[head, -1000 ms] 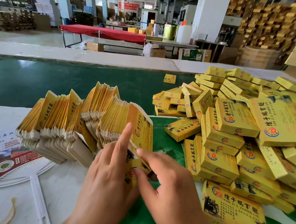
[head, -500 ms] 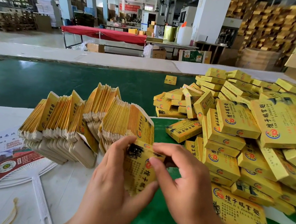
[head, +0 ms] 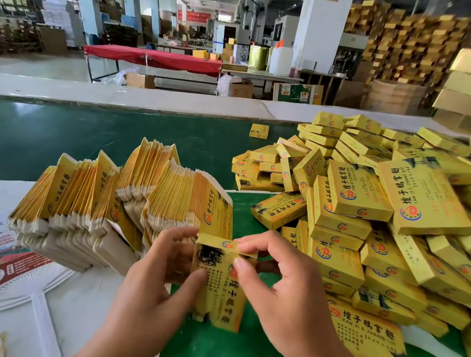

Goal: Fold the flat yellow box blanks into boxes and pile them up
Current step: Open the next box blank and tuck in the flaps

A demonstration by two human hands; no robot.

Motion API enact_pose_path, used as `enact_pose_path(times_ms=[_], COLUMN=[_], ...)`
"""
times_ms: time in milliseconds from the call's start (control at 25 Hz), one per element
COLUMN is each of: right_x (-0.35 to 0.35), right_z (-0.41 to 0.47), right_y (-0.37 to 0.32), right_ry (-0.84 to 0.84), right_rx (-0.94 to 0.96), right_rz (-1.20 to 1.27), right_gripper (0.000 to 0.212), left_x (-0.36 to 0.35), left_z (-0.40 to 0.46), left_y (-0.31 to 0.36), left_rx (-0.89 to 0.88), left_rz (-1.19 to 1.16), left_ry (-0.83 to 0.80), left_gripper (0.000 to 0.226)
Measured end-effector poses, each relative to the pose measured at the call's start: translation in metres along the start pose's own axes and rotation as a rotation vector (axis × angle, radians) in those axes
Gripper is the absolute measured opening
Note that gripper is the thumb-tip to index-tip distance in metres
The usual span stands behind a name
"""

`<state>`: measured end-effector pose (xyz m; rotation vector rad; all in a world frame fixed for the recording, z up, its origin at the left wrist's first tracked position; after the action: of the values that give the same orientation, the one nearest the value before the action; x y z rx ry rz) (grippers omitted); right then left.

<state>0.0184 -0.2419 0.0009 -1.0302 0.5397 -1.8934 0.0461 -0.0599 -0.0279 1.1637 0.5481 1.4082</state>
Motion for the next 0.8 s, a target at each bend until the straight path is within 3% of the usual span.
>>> enact_pose_path(times_ms=[160, 400, 480, 640, 800], right_x=[0.004, -0.003, -0.005, -0.002, 0.039], right_z=[0.001, 0.001, -0.001, -0.002, 0.004], right_y=[0.005, 0.007, 0.006, -0.005, -0.031], right_ry=[0.019, -0.079, -0.119, -0.087, -0.012], right_rx=[-0.104, -0.21, -0.191, -0.144, -0.053], right_rz=[0.166, 0.181, 0.158, 0.145, 0.058], right_gripper=[0.011, 0.039, 0.035, 0.016, 0.017], left_x=[0.003, 0.014, 0.016, 0.013, 0.01], left_z=[0.005, 0.011, 0.012, 0.011, 0.009], left_y=[-0.009, -0.017, -0.02, -0.015, -0.016], left_rx=[0.159, 0.213, 0.215, 0.199, 0.131], left_rz=[-0.334, -0.492, -0.534, -0.531, -0.484], left_ry=[-0.202, 0.036, 0.105, 0.075, 0.06], left_gripper=[0.015, 0.015, 0.018, 0.024, 0.039])
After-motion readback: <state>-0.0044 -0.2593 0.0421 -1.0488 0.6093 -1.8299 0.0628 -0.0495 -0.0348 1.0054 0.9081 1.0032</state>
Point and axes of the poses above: each hand's wrist, its own z-axis towards the middle knuckle, its own x-axis out of the back of the hand, y = z × x, the point moved 1 cm from there along z, towards the middle knuckle, and after that the axes turned 5 degrees about -y, right-handed, at the moved point
